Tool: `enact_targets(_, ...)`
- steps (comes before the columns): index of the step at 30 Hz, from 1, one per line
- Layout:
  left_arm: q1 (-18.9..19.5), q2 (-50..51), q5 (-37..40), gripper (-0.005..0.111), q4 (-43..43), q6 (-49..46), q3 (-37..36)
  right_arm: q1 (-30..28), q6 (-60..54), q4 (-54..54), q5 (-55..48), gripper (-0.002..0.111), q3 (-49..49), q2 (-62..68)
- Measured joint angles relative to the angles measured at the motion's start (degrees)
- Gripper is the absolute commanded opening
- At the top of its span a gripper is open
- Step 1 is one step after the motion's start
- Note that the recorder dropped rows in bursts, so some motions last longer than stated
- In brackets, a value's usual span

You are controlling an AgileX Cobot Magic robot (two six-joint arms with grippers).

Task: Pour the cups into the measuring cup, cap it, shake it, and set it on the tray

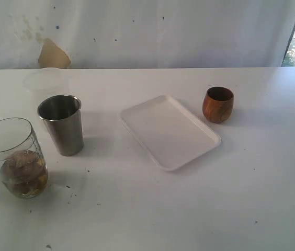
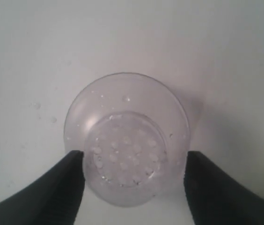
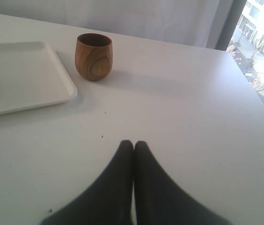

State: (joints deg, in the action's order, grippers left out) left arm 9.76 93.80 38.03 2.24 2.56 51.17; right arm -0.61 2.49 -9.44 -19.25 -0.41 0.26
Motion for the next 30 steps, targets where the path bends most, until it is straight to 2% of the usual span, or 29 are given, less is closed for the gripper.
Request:
enact_targets(5,0.0,0.22,-0.45,0.0,0.0,0.0,0.0,0.0,0.04,0.0,0.0,0.0,0.0,0.0)
enact_targets(14,0.0,-0.28,2.28,0.0,0.0,-1.26,0.94,0.0,0.04,0.0,0.0,0.0,0.0,0.0)
enact_targets(25,0.0,-8.45,21.16,0.0,0.0,-3.23,15.04,0.0,0.04,0.0,0.0,0.0,0.0,0.0)
enact_targets(30,0.0,-12.91,27.07,0.0,1.2,-4.31,18.34,0.0,0.04,0.0,0.0,0.0,0.0,0.0)
